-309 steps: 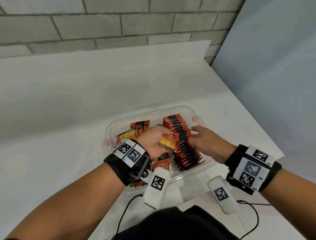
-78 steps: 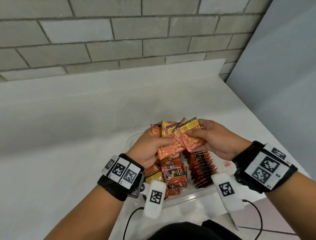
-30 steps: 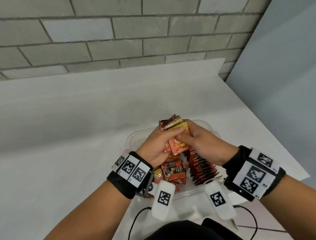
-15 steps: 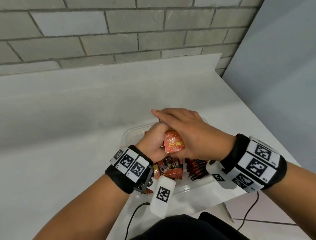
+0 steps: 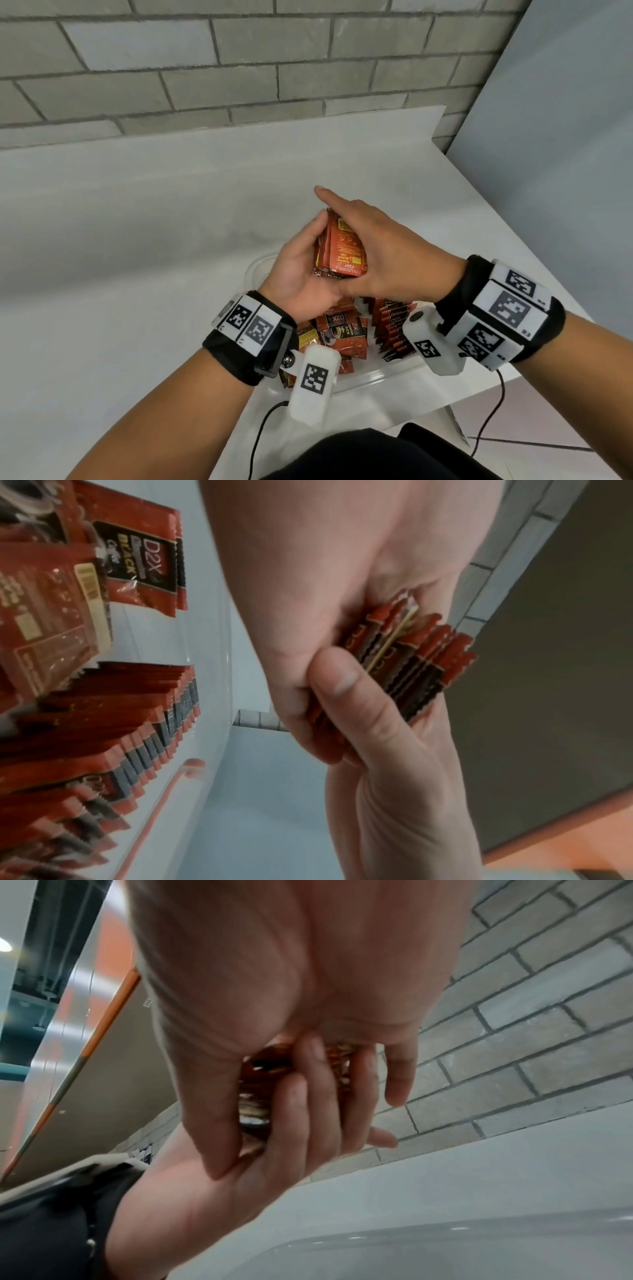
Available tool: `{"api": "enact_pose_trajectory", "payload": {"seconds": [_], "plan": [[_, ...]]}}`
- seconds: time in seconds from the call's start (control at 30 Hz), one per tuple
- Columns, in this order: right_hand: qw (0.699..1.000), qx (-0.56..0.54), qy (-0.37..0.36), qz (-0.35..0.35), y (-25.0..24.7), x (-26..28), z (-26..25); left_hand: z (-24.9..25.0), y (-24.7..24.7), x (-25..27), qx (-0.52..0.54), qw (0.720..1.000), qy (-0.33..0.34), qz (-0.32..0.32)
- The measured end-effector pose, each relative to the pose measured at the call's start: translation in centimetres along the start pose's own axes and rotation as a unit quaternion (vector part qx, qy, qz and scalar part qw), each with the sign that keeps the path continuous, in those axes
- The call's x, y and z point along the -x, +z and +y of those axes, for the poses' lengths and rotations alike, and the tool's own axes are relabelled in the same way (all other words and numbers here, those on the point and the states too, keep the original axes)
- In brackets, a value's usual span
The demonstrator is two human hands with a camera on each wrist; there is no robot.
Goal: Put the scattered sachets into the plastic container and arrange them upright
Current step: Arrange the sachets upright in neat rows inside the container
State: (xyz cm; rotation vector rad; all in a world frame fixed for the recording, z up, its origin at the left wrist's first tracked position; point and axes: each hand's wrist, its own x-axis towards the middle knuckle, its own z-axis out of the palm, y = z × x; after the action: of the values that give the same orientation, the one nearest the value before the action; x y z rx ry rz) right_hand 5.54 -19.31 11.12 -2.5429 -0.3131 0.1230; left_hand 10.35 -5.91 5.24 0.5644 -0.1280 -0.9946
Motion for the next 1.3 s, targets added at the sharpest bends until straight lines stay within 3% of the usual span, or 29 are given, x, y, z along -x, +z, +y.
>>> {"api": "enact_pose_trajectory", "payload": {"seconds": [0.13,0.3,0.5,0.8,0.9,0.97,1.03,1.13,1.3], "plan": [[1.000,-0.015,0.003,0.002,0.3,-0.1,0.1,-0.1,-0.4,0.0,-0.048,0.999,0.004,0.009],[0.999,-0.047,0.018,-0.014,0.5,-0.3,0.0,0.3,-0.7,0.4,-0.011,1.000,0.000,-0.007],[0.998,0.005,0.039,-0.050,0.7,-0.4,-0.8,0.2,-1.4,0.6,-0.080,0.997,-0.022,0.000],[0.998,0.003,0.059,-0.038,1.9,-1.4,-2.0,0.7,-1.9,1.3,-0.034,0.999,0.005,-0.007],[0.993,-0.082,0.083,0.005,1.5,-1.1,-2.6,2.0,-2.9,2.0,-0.045,0.998,0.041,0.007],[0.972,-0.164,0.147,0.081,1.1,-0.7,-3.0,3.7,-4.2,3.0,-0.063,0.995,0.074,0.025],[0.925,-0.263,0.241,0.129,1.0,-0.6,-2.7,5.6,-6.2,4.4,-0.064,0.989,0.108,0.073],[0.849,-0.369,0.370,0.071,1.9,-0.4,-1.5,7.6,-9.1,6.5,-0.071,0.977,0.134,0.152],[0.805,-0.392,0.445,-0.009,4.4,-0.5,-0.1,7.1,-10.4,7.8,-0.123,0.959,0.081,0.243]]}}
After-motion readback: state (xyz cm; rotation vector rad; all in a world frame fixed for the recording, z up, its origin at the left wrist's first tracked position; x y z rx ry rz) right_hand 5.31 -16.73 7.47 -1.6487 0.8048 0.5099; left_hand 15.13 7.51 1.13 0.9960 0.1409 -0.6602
